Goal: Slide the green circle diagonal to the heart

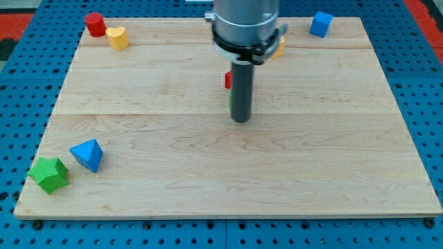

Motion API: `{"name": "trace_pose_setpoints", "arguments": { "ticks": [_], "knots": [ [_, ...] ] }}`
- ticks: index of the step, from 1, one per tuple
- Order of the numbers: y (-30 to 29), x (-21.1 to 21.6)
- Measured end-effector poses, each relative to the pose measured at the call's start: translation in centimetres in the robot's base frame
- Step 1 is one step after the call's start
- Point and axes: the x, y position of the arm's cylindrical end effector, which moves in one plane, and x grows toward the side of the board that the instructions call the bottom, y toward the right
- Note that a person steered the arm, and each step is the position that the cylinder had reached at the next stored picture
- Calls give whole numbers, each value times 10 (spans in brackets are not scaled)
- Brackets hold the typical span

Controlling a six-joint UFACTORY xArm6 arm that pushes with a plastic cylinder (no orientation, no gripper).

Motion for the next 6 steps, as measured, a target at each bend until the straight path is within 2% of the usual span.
{"name": "trace_pose_setpoints", "arguments": {
  "ticks": [1,2,3,4,5,6],
  "knots": [
    [24,-4],
    [3,-26],
    [-47,-30],
    [-58,-30],
    [-3,-34],
    [8,-66]
  ]
}}
